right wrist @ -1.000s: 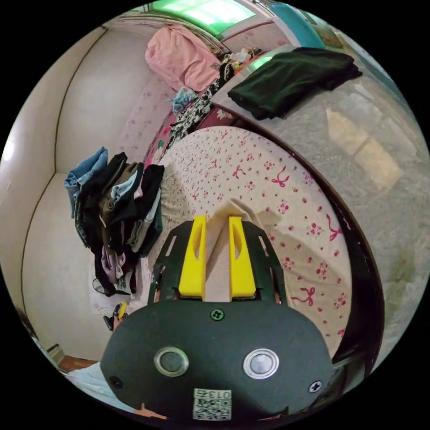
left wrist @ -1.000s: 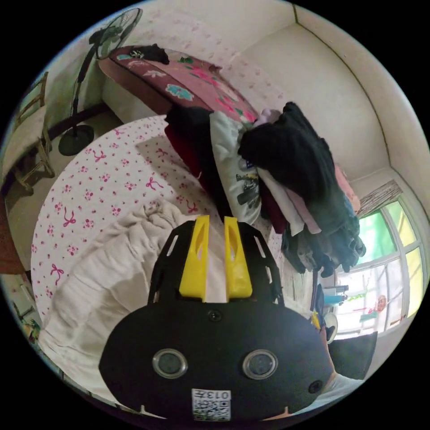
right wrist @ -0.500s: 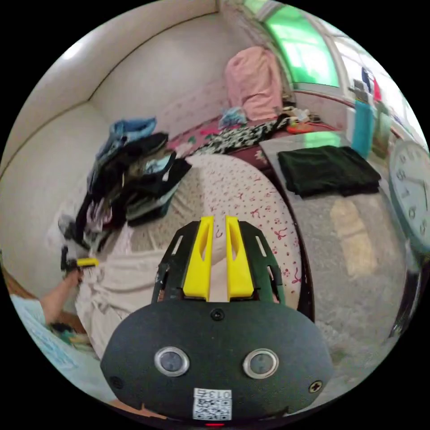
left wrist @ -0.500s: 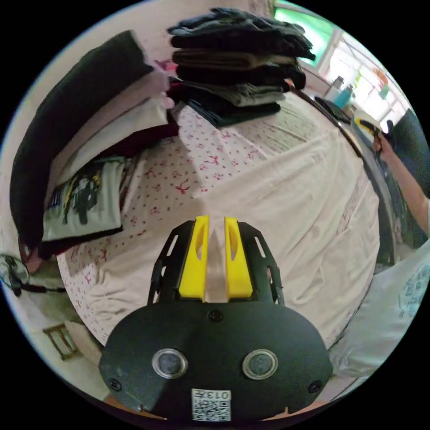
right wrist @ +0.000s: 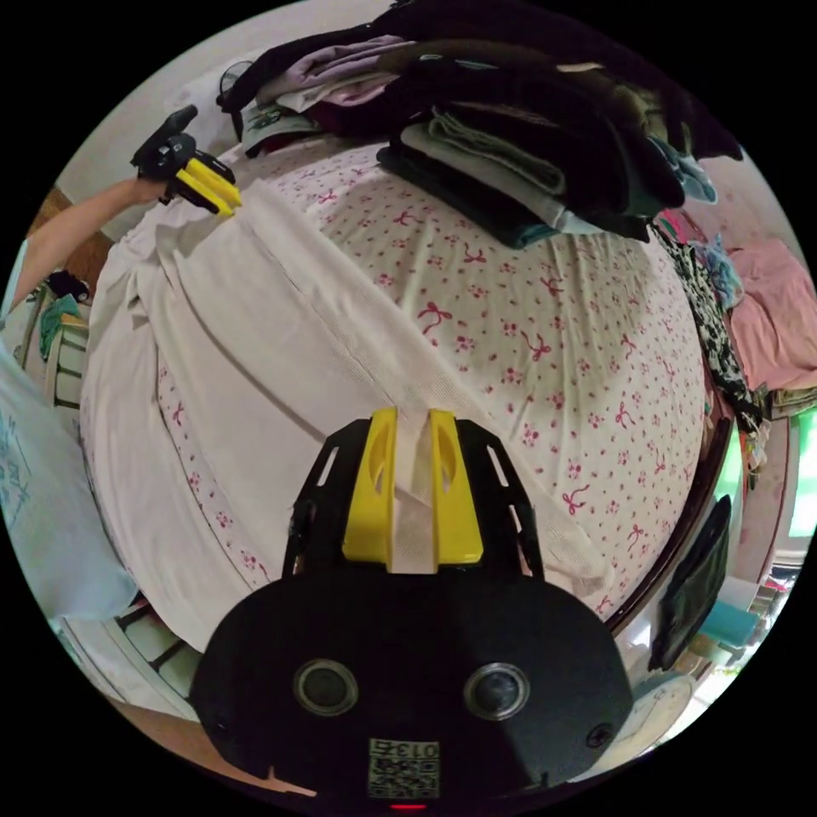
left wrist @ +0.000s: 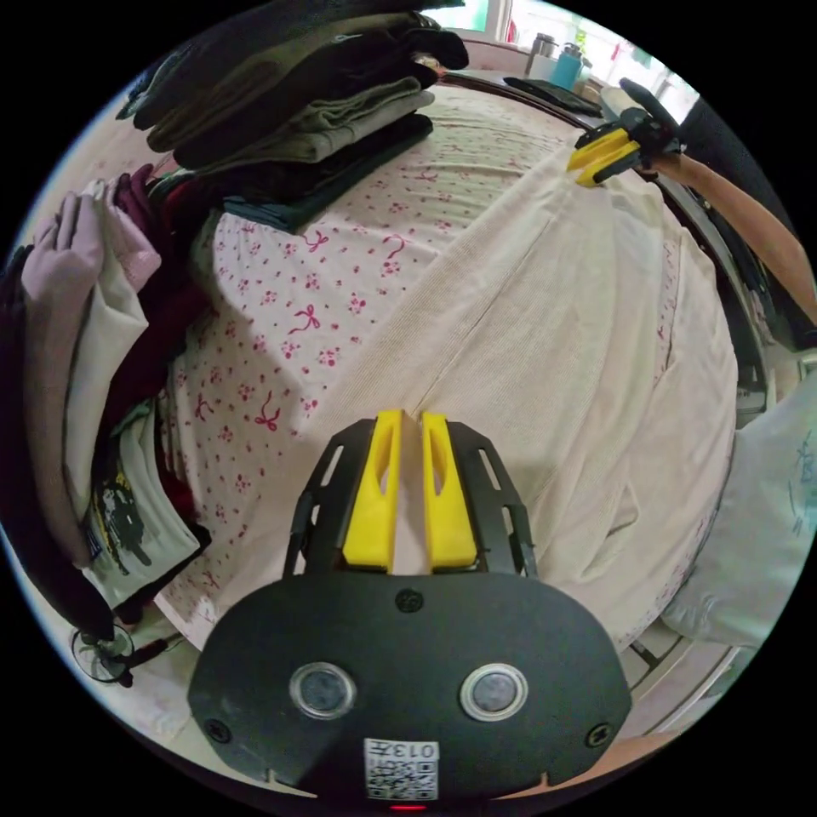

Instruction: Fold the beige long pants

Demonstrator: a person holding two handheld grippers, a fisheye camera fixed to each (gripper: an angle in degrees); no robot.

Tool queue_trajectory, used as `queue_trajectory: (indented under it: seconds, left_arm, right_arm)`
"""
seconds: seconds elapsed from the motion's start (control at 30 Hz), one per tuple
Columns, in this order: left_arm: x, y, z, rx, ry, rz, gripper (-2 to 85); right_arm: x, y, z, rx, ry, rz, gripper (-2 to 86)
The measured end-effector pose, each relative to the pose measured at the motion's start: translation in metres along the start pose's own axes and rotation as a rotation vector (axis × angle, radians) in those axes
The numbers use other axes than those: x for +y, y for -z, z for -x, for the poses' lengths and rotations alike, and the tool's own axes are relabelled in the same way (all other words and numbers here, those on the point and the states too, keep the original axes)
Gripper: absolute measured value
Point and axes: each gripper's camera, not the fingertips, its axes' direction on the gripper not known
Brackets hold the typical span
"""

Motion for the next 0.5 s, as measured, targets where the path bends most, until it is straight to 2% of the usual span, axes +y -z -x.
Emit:
queue_trajectory:
  seconds: [0.13,0.27,0.4,0.5]
  left_arm:
    - [0.006,0.011,0.008,0.04,0.019,-0.04,1.0]
    - [0.016,0.04,0.029,0.092,0.043,-0.132,0.5]
    - [0.014,0.055,0.067,0.132,0.166,-0.224,0.7]
    - [-0.003,0.028,0.084,0.116,0.278,-0.166,1.1]
  right_arm:
    - [-0.006,0.008,-0.007,-0.055,-0.025,-0.008,2.0]
    - [-0.002,0.041,-0.02,-0.087,-0.052,-0.152,1.3]
    - [-0.007,0.051,-0.037,-0.098,-0.094,-0.186,1.5]
    - [-0.017,0.037,-0.05,-0.078,-0.22,-0.164,2.3]
